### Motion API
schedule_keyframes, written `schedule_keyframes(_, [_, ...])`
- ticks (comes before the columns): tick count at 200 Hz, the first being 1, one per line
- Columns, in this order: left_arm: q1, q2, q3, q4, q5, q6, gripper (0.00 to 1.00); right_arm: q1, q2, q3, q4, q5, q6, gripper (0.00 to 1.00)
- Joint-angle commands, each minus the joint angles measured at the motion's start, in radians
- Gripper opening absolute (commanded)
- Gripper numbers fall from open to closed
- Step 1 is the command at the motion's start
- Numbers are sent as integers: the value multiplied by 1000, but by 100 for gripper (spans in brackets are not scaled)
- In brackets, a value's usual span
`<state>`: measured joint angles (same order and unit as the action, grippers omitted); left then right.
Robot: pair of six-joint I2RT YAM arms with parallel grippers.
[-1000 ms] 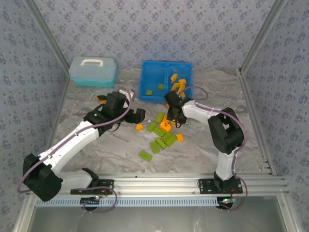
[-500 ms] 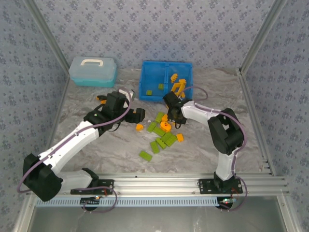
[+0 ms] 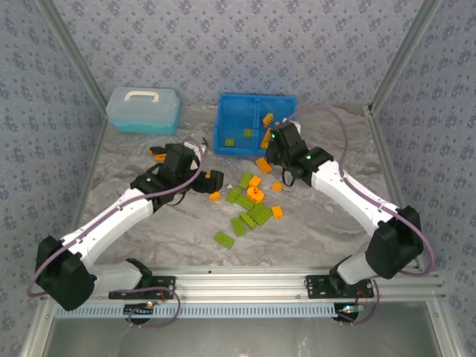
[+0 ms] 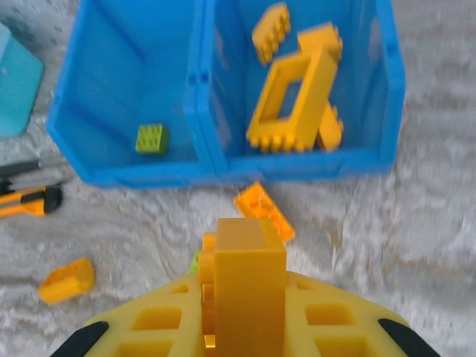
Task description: Sort the legos into containers by color
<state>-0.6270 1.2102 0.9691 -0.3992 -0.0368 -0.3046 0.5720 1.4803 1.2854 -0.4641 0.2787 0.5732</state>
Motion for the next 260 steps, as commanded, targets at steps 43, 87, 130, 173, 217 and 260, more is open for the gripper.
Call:
schedule_keyframes(43, [-5,-107,-43,23,53,-42,99,-175,427,459,-18,-1,-235,24])
schedule_keyframes(87, [-5,-182,-88,16,72,-61,99,-251,788,894,-132,-122,-210,27])
schedule_keyframes(130, [-4,-193,-105,-19,31,-96,99,-269,1013,1182,-249,-137,-176,33])
schedule_keyframes(173, [-4,-202,-137,-43,-13,-138,99,-264,976,1183,-278,-152,-169,52])
schedule_keyframes(217, [-5,-163,-130,-33,-52,-189,99,-256,784,1097,-286,-132,-192,58])
schedule_keyframes(260, [6,-93,-116,-11,-84,-252,99,-206,388,668,-127,-126,-226,66])
